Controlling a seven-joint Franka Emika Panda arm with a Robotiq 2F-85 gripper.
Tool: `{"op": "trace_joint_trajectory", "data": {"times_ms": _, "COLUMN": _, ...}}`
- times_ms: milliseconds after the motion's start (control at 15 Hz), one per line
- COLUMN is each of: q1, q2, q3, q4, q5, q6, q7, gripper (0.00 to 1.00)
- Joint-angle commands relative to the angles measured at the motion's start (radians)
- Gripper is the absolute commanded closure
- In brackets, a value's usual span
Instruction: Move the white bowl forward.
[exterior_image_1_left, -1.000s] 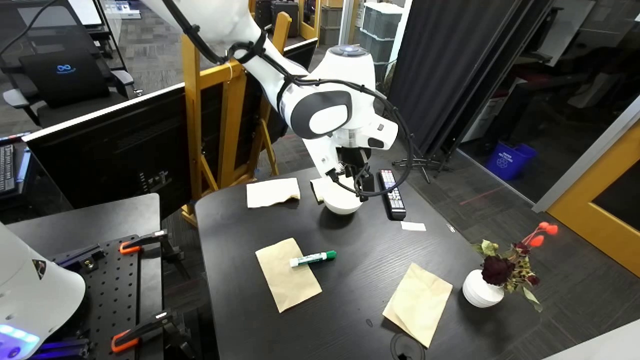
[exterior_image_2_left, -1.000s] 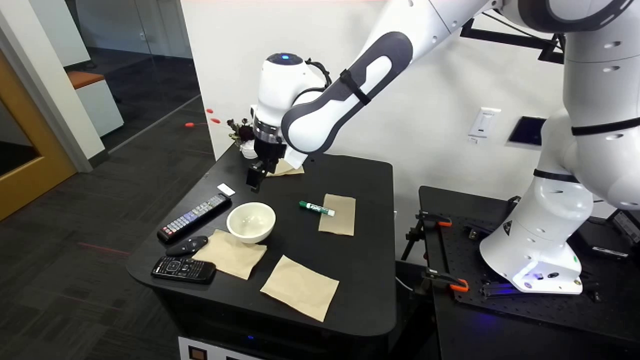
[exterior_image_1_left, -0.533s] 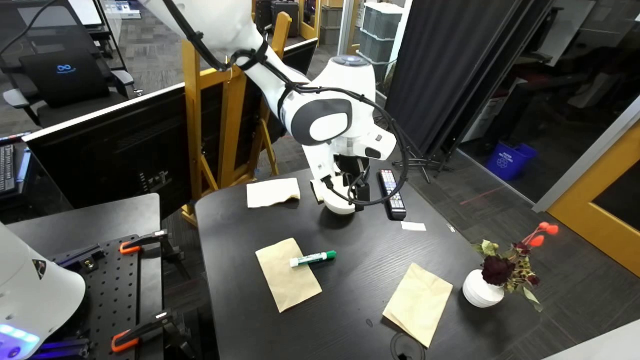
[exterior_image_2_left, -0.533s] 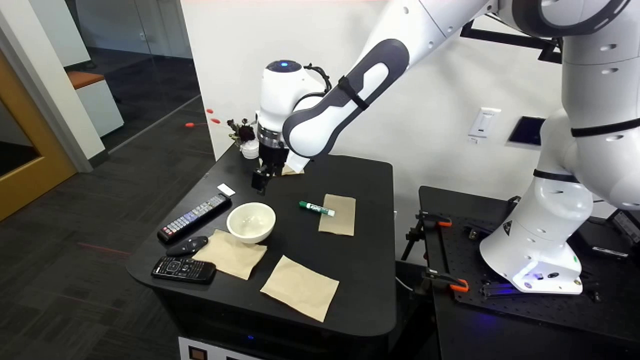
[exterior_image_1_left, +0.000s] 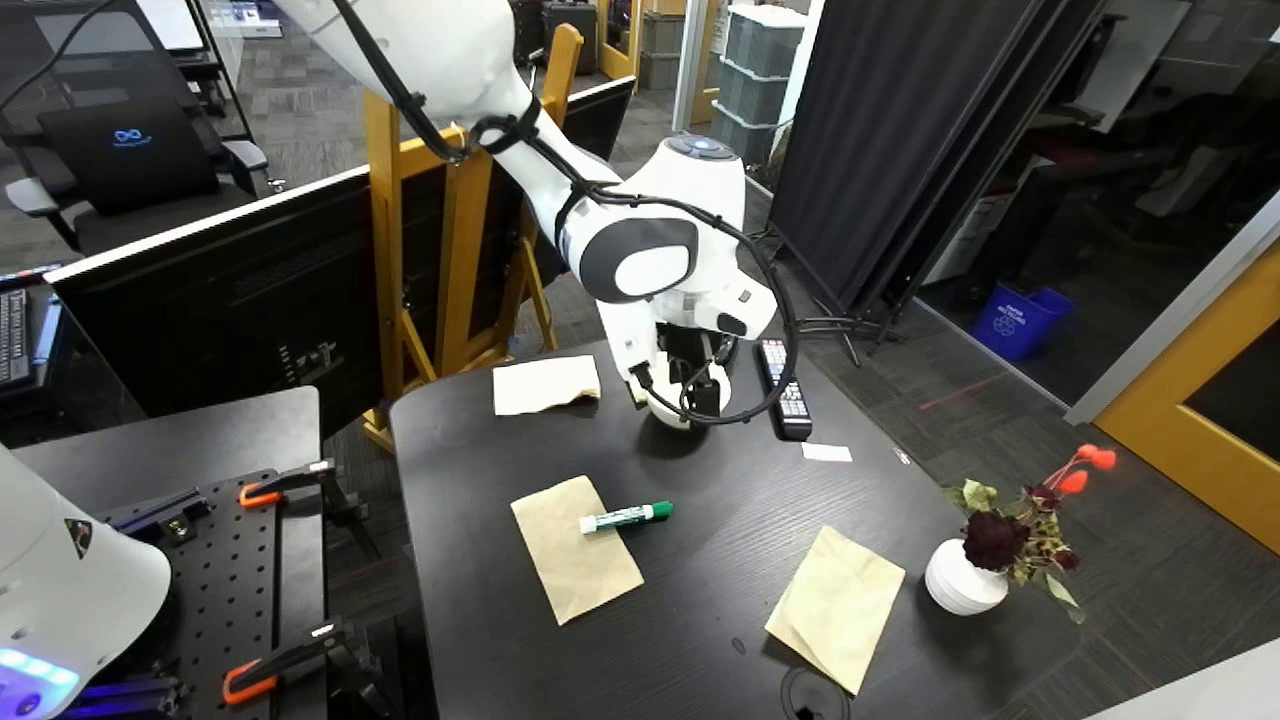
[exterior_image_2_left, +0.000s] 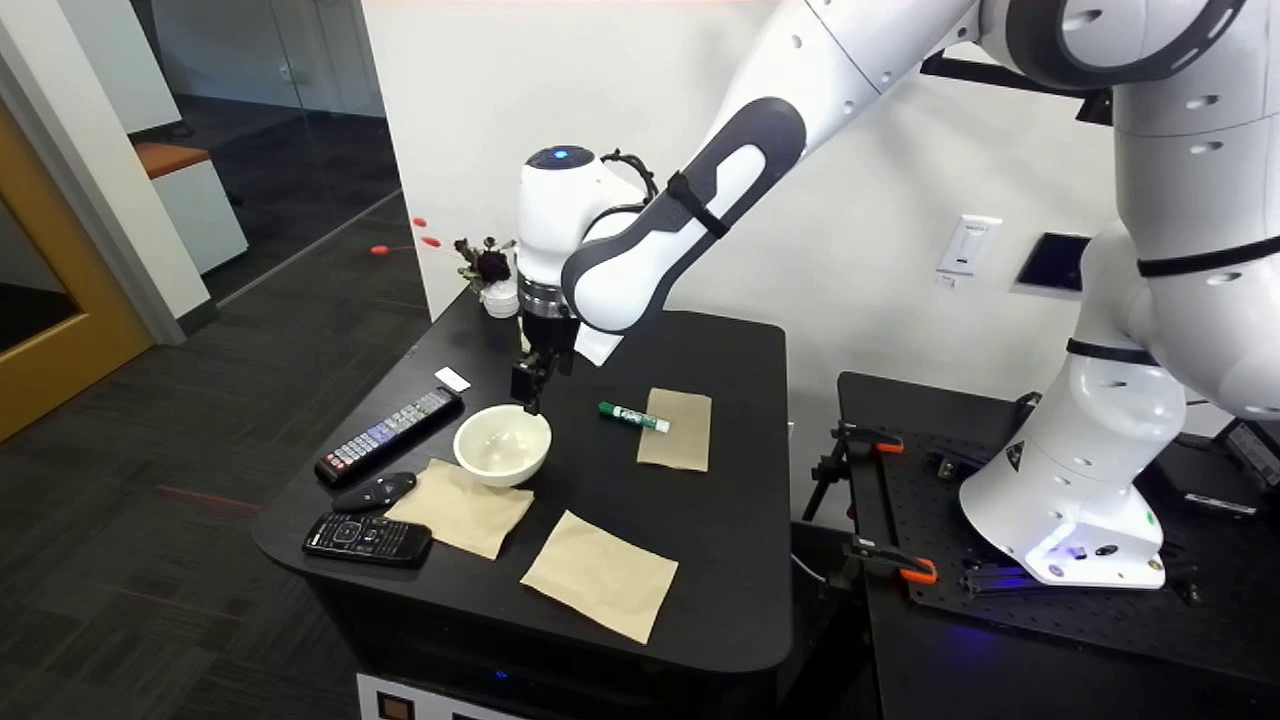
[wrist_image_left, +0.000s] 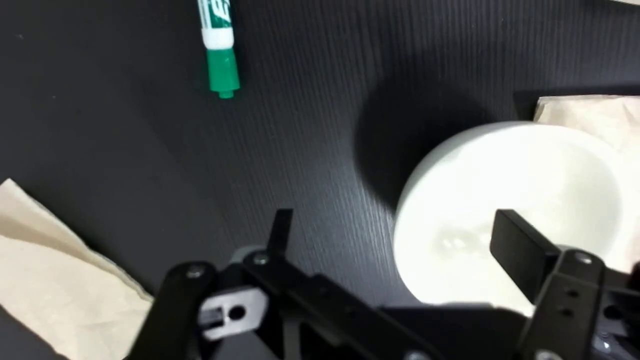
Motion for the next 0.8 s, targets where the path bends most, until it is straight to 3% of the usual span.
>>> {"op": "trace_joint_trajectory", "data": {"times_ms": 0, "q1": -0.012, "q2": 0.042, "q3": 0.017, "q4": 0.050, "q5": 0.032, "q6": -0.033, "q7": 0.014, "gripper": 0.00}}
{"op": "trace_joint_trajectory", "data": {"times_ms": 733, "q1": -0.008, "q2": 0.134, "q3": 0.018, "q4": 0.130, "q5": 0.087, "q6": -0.007, "q7": 0.029, "gripper": 0.00}}
